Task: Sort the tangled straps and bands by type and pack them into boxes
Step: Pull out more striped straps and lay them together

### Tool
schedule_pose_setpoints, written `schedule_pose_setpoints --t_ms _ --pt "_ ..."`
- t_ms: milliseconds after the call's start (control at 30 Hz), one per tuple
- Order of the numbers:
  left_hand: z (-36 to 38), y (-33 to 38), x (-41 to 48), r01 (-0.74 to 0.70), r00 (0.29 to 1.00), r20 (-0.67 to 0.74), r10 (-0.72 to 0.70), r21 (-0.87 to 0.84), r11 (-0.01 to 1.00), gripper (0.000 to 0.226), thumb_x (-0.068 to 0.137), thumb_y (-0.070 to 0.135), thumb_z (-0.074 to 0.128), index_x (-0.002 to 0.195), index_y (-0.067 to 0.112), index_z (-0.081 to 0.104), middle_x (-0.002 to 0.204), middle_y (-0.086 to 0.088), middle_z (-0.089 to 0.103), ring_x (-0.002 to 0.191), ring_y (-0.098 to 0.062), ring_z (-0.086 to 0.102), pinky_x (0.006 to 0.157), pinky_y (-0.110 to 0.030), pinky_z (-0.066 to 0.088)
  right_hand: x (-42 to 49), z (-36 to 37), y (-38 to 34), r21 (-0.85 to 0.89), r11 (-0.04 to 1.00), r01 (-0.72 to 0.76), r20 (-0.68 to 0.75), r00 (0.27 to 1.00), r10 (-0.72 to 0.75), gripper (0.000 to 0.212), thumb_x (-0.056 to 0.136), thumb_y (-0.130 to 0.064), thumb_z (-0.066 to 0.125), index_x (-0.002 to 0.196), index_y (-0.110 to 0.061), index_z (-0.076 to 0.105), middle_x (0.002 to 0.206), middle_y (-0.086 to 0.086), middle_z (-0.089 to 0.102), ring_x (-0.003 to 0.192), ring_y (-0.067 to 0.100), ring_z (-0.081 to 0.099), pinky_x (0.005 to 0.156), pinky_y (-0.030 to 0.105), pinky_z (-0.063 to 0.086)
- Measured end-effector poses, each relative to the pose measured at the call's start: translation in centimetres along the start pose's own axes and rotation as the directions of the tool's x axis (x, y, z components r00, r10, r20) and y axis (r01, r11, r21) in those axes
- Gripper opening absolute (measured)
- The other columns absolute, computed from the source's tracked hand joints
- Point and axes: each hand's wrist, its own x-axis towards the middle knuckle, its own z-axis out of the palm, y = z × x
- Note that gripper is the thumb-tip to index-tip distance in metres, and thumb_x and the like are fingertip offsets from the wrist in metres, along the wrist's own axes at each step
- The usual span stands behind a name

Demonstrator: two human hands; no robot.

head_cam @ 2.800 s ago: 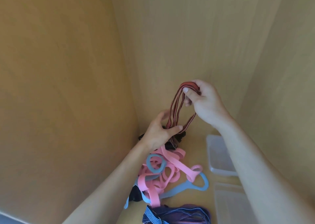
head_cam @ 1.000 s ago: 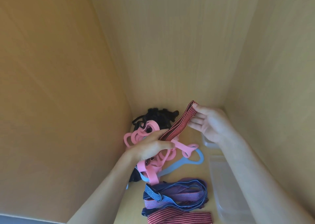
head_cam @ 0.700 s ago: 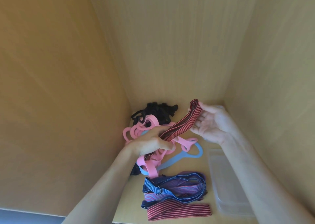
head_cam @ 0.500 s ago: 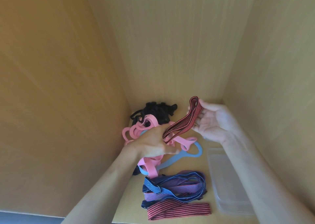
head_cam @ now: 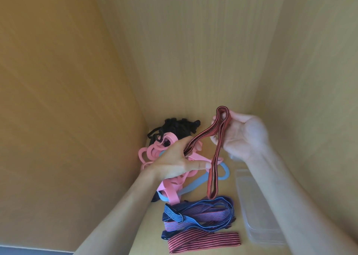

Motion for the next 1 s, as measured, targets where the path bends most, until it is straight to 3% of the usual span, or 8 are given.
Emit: schedule_pose_setpoints --t_ms 167,267,400,533,633,767,900,1000 --pt "1.9 0.7 -0.3 0.023 0.993 0.12 0.007 -0.246 0.969 0.055 0.085 0.033 0.078 0.132 0.032 0.049 0.096 0.019 0.073 0.102 0.008 0.066 0.084 -0.009 0.049 0.5 0.6 1.4 0.078 0.984 0.158 -0.043 0.987 -0.155 0.009 0.093 -0.006 0.055 0.09 -0.006 0.064 0.073 0.006 0.064 0.07 0.018 0.058 0.077 0.032 0.049" --pt "2.3 0.8 -0.1 0.085 0.993 0.105 -0.062 -0.231 0.969 0.05 0.081 0.021 0.071 0.123 0.027 0.046 0.075 0.017 0.066 0.073 0.001 0.063 0.072 -0.024 0.047 1.0 0.5 2.1 0.055 0.969 0.239 -0.076 0.969 -0.235 0.005 0.091 -0.003 0.063 0.089 -0.007 0.064 0.076 0.005 0.064 0.074 0.017 0.058 0.078 0.034 0.052" --pt "2.4 0.4 -0.6 0.169 0.985 0.03 -0.171 -0.391 0.905 0.05 0.075 0.008 0.059 0.12 0.007 0.037 0.08 -0.015 0.049 0.074 -0.028 0.046 0.069 -0.045 0.037 1.1 -0.7 2.2 -0.195 0.906 0.376 -0.098 0.912 -0.399 0.017 0.089 0.002 0.067 0.081 -0.01 0.059 0.08 0.005 0.064 0.079 0.019 0.06 0.084 0.04 0.052" --pt "1.9 -0.6 -1.6 0.194 0.981 0.116 -0.156 -0.513 0.836 0.024 0.09 0.0 0.06 0.105 0.008 0.044 0.078 -0.017 0.058 0.07 -0.028 0.06 0.073 -0.044 0.059 1.0 -3.0 2.6 -0.463 0.787 0.408 -0.154 0.837 -0.525 0.019 0.085 -0.003 0.075 0.083 -0.012 0.058 0.079 0.004 0.065 0.08 0.021 0.063 0.071 0.03 0.055" --pt "1.2 -1.8 -2.8 0.231 0.973 0.133 -0.19 -0.479 0.847 0.014 0.095 -0.006 0.057 0.104 0.003 0.051 0.092 -0.024 0.065 0.081 -0.033 0.067 0.091 -0.05 0.056 0.8 -5.1 3.8 -0.595 0.705 0.387 -0.191 0.783 -0.591 0.025 0.082 -0.005 0.08 0.088 -0.008 0.057 0.075 0.003 0.066 0.071 0.019 0.065 0.054 0.021 0.048" --pt "1.1 -3.3 -4.7 0.258 0.966 0.079 -0.247 -0.367 0.894 0.013 0.091 -0.007 0.064 0.099 0.003 0.06 0.099 -0.016 0.07 0.088 -0.028 0.066 0.086 -0.04 0.054 0.0 -8.2 6.1 -0.648 0.672 0.36 -0.2 0.77 -0.605 0.04 0.077 0.001 0.082 0.08 -0.014 0.045 0.058 -0.003 0.068 0.058 0.011 0.069 0.056 0.021 0.054" --pt "1.8 -4.7 -6.7 0.322 0.947 0.078 -0.313 -0.287 0.902 0.016 0.089 -0.009 0.066 0.102 -0.002 0.062 0.102 -0.018 0.071 0.087 -0.025 0.066 0.08 -0.034 0.055 -1.5 -11.4 8.1 -0.653 0.706 0.275 -0.214 0.827 -0.52 0.055 0.074 0.01 0.081 0.098 -0.014 0.038 0.087 0.013 0.068 0.068 0.018 0.071 0.066 0.034 0.06" --pt "2.0 -5.5 -7.7 0.356 0.934 0.057 -0.352 -0.192 0.915 0.021 0.086 -0.009 0.07 0.106 -0.006 0.066 0.105 -0.019 0.074 0.088 -0.023 0.07 0.082 -0.036 0.057 -3.4 -13.8 9.1 -0.807 0.564 0.176 -0.17 0.845 -0.507 0.054 0.068 0.0 0.089 0.097 -0.024 0.051 0.095 0.005 0.068 0.079 0.015 0.069 0.075 0.033 0.057"
